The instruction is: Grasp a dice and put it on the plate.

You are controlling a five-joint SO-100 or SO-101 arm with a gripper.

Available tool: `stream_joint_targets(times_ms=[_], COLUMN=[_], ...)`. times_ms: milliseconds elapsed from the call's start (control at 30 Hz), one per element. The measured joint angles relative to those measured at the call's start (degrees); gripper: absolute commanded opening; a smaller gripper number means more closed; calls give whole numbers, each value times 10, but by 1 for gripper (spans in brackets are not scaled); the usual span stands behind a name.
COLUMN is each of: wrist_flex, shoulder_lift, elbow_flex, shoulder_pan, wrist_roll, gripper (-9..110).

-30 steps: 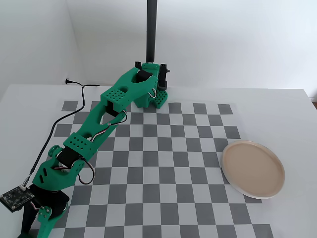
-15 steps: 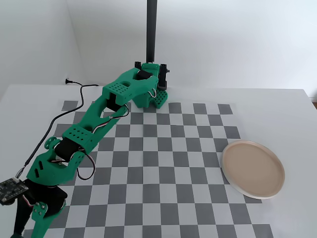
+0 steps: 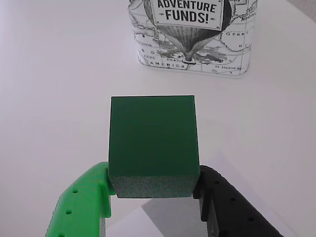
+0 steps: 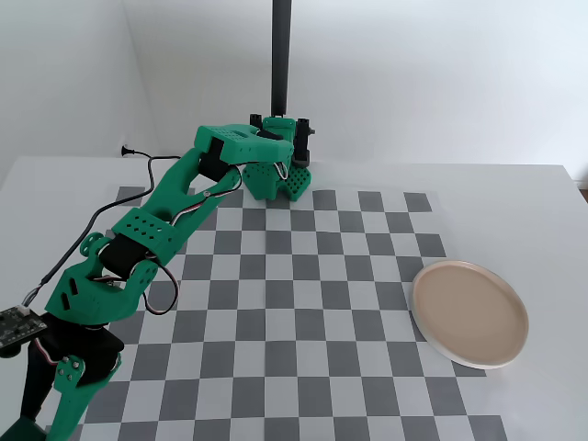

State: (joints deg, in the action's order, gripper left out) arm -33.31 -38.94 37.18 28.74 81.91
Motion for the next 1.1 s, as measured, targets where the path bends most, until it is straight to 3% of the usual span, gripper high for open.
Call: stream_joint_targets(times_ms=[1100], wrist_flex=[76], shoulder_lift=[-399], elbow_flex=[459], shoulder_pan=[-110], wrist_roll=[-11], gripper=[-4])
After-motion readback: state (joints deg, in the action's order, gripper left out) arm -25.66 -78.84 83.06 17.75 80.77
